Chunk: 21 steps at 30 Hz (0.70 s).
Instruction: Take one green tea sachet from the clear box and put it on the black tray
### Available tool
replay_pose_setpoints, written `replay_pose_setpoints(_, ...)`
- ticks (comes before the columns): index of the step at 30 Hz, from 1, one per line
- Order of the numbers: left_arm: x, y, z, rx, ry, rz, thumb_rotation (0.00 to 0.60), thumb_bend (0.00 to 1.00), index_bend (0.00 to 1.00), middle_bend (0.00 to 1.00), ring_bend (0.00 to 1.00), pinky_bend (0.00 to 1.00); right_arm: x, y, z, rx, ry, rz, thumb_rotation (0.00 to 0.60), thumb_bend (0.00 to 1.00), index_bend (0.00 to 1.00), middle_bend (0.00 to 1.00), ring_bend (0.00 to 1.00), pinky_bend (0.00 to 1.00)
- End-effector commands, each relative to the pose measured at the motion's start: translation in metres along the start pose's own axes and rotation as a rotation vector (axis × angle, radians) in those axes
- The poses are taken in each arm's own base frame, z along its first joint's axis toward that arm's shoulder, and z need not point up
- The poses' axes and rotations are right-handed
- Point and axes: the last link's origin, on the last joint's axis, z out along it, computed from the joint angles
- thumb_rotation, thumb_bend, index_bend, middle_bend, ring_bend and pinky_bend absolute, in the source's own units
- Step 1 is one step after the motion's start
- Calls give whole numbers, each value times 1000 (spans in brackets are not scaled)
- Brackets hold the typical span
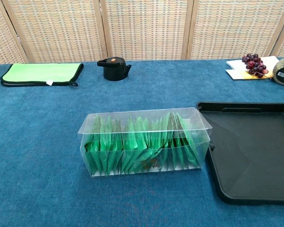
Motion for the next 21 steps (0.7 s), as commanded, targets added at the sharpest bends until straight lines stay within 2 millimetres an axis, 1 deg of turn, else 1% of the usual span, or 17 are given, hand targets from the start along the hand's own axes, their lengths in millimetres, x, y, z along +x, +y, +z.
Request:
replay_pose_setpoints(1, 0, 0, 0, 0, 0, -2, 600, 92, 0, 0, 0, 0, 0, -1, 0, 3, -2, -3, 600, 0, 0, 0, 0, 0)
replay_pose_setpoints(7, 1, 0, 0, -1, -1, -5, 600, 91, 0, 0, 0, 0, -1, -5, 0, 36, -18, 23, 600, 0, 0, 0, 0, 0)
replay_pose_setpoints(10, 1, -1, 1, 2, 1, -7, 600, 91, 0, 0, 0, 0, -1, -16, 10, 123, -36, 63, 600, 0, 0, 0, 0, 0)
replay_pose_setpoints(14, 2, -2, 1, 4, 4, -9, 600, 91, 0, 0, 0, 0, 2, -43, 32, 305, -112, 123, 600, 0, 3, 0, 0, 0)
replay_pose_setpoints(15, 2, -2, 2, 6, 4, -10, 600, 91, 0, 0, 0, 0, 6, -56, 39, 370, -140, 160, 600, 0, 10, 0, 0, 0)
replay_pose_setpoints(17, 2, -3, 3, 11, 5, -11, 600, 91, 0, 0, 0, 0, 11, -73, 52, 450, -186, 186, 600, 0, 48, 0, 0, 0)
replay_pose_setpoints(18, 2, -3, 3, 13, 4, -10, 600, 91, 0, 0, 0, 0, 12, -80, 58, 479, -200, 182, 600, 0, 88, 0, 0, 0)
replay_pose_setpoints(19, 2, -4, 4, 18, 1, -10, 600, 91, 0, 0, 0, 0, 11, -96, 68, 532, -207, 175, 600, 0, 130, 0, 0, 0)
replay_pose_setpoints(21, 1, -6, 6, 25, -5, -9, 600, 91, 0, 0, 0, 0, 4, -115, 76, 575, -239, 208, 600, 3, 172, 0, 0, 0)
